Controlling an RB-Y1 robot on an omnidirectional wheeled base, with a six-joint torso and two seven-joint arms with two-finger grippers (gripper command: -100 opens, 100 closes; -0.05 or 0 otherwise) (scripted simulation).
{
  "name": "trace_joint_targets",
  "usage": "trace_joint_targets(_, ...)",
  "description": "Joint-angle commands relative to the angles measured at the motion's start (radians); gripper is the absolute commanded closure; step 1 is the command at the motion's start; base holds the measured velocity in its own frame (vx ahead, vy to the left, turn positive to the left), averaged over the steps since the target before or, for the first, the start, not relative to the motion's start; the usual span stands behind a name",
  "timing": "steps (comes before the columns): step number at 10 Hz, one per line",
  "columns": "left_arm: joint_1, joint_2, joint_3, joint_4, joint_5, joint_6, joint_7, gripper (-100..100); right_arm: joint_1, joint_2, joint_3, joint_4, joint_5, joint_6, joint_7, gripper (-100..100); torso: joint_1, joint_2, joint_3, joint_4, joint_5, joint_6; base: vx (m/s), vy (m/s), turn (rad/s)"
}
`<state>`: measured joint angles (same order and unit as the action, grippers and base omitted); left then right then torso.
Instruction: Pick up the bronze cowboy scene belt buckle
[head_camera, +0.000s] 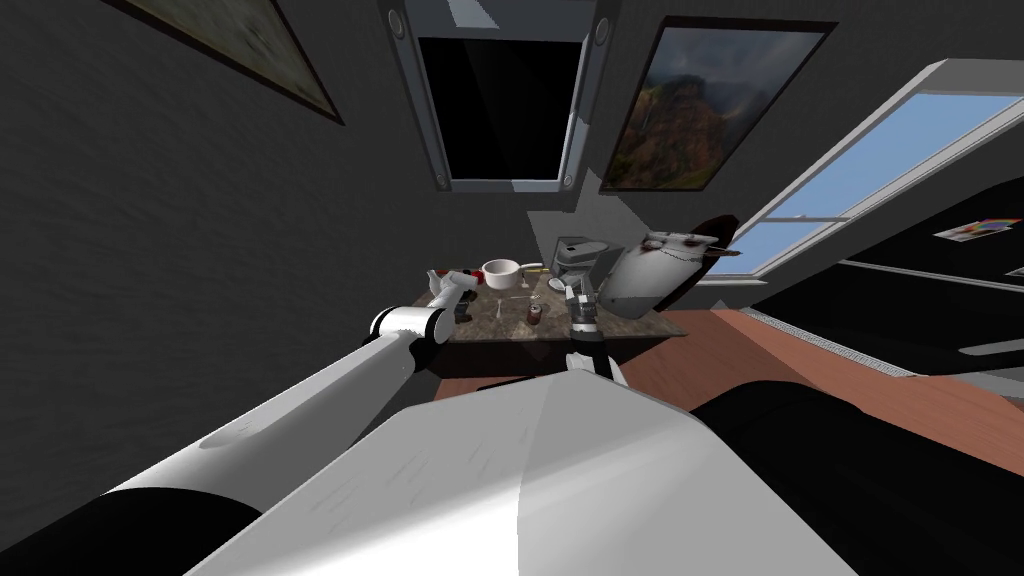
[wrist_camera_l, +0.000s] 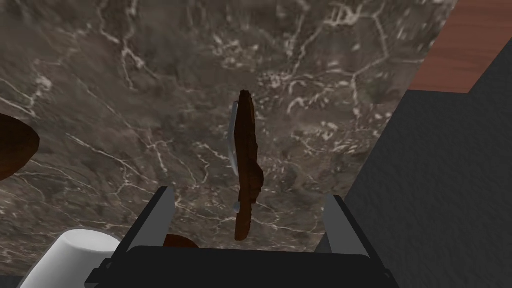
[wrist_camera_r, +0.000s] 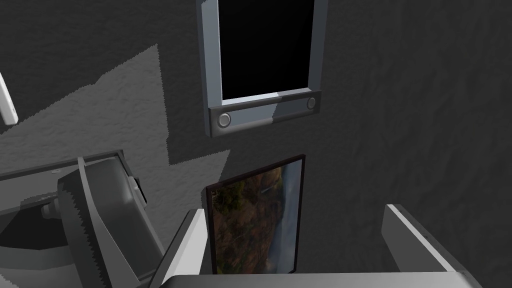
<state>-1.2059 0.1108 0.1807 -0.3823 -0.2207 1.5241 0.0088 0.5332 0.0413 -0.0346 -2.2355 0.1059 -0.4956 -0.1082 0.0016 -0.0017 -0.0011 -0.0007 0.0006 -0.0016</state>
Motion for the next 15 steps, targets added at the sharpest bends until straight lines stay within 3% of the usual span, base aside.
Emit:
trace_joint_targets(1, 0.000, 0.000, 0.000, 0.000, 0.000, 0.000, 0.000, -100, 0.000, 0.000, 0.000, 0.000, 0.000, 0.000, 0.000, 0, 0.000, 0.000, 0.000, 0.000, 0.000, 0.000, 0.000, 0.000, 0.000)
trace_joint_targets(2, -0.001, 0.000, 0.000, 0.002, 0.000, -0.002, 0.000, 0, 0.000, 0.000, 0.000, 0.000, 0.000, 0.000, 0.000, 0, -0.001, 0.001, 0.000, 0.000, 0.000, 0.000, 0.000, 0.000, 0.000)
trace_joint_targets(3, 0.024, 0.001, -0.006, 0.009, 0.001, -0.034, 0.002, -100, 0.000, 0.000, 0.000, 0.000, 0.000, 0.000, 0.000, 0, -0.002, 0.001, 0.001, 0.000, 0.000, 0.000, 0.015, 0.003, 0.005)
trace_joint_targets(6, 0.024, 0.003, -0.006, 0.028, 0.003, -0.054, 0.004, -100, 0.000, 0.000, 0.000, 0.000, 0.000, 0.000, 0.000, 0, -0.002, 0.000, 0.000, 0.000, 0.000, 0.000, 0.011, 0.000, 0.002)
trace_joint_targets(7, 0.026, 0.002, -0.007, 0.023, 0.003, -0.052, 0.004, 100, 0.000, 0.000, 0.000, 0.000, 0.000, 0.000, 0.000, 0, -0.002, 0.001, 0.001, 0.000, -0.001, 0.000, 0.000, 0.000, 0.000)
trace_joint_targets(11, 0.026, 0.002, -0.006, 0.024, 0.003, -0.050, 0.004, 100, 0.000, 0.000, 0.000, 0.000, 0.000, 0.000, 0.000, 0, -0.002, 0.000, 0.000, 0.000, -0.001, 0.001, 0.000, 0.000, 0.000)
trace_joint_targets(12, 0.026, 0.002, -0.006, 0.024, 0.003, -0.050, 0.004, 0, 0.000, 0.000, 0.000, 0.000, 0.000, 0.000, 0.000, 0, -0.002, 0.000, 0.000, 0.000, 0.000, 0.001, 0.000, 0.000, 0.000)
trace_joint_targets(13, 0.012, 0.000, -0.003, 0.005, 0.001, -0.018, 0.001, 100, 0.000, 0.000, 0.000, 0.000, 0.000, 0.000, 0.000, 0, -0.002, 0.000, 0.000, 0.000, 0.000, 0.001, -0.016, -0.002, -0.005)
trace_joint_targets(15, -0.001, 0.000, 0.000, 0.000, 0.000, -0.002, 0.000, 100, 0.000, 0.000, 0.000, 0.000, 0.000, 0.000, 0.000, 0, -0.002, 0.002, 0.002, 0.001, -0.001, 0.001, -0.018, -0.002, -0.007)
